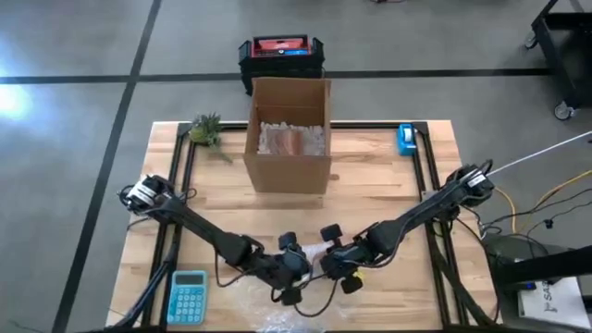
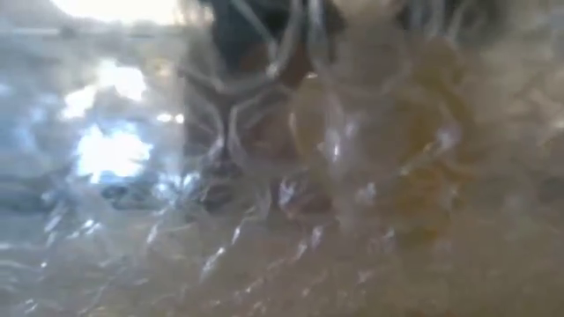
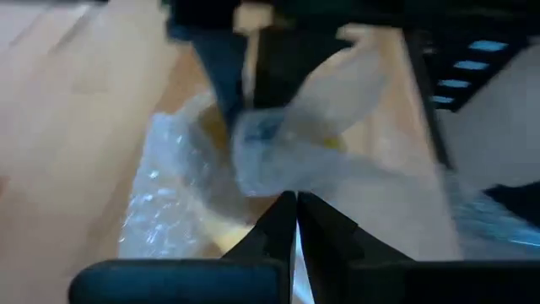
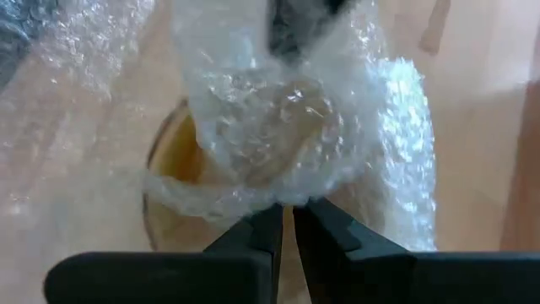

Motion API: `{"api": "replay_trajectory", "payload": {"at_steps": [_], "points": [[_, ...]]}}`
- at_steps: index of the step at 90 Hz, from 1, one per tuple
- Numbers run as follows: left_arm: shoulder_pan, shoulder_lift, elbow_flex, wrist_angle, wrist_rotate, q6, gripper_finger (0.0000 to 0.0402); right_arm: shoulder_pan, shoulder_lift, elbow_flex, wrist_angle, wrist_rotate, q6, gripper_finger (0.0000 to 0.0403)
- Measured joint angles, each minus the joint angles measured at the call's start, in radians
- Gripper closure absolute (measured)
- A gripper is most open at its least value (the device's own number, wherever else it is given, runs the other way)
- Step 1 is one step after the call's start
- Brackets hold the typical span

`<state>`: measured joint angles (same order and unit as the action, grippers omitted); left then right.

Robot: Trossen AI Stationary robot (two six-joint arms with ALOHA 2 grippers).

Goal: Wrap mug
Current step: Wrap the yellow mug with bubble wrap

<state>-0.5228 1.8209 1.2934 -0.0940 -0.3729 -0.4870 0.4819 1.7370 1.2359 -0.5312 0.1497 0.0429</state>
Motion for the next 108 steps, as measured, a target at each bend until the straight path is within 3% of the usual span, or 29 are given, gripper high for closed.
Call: {"api": "replay_trajectory", "payload": {"at_steps": [20, 37, 55, 81, 108], "points": [[-0.006, -0.006, 0.000, 0.034, -0.005, -0.005, 0.0400, -0.001, 0.000, -0.011, 0.004, -0.001, 0.010, 0.0385], [0.010, 0.082, 0.001, 0.145, -0.009, 0.031, 0.0400, -0.003, 0.001, -0.014, 0.076, -0.035, 0.009, 0.0385], [0.029, 0.114, 0.001, 0.118, -0.029, 0.002, 0.0401, -0.003, 0.012, -0.015, 0.080, -0.044, 0.021, 0.0385], [0.030, 0.115, 0.001, 0.112, -0.031, -0.011, 0.0400, -0.003, -0.016, 0.148, -0.181, -0.045, 0.016, 0.0385], [0.030, 0.116, 0.001, 0.121, -0.031, -0.011, 0.0400, -0.012, 0.060, 0.165, -0.118, -0.045, 0.037, 0.0385]]}}
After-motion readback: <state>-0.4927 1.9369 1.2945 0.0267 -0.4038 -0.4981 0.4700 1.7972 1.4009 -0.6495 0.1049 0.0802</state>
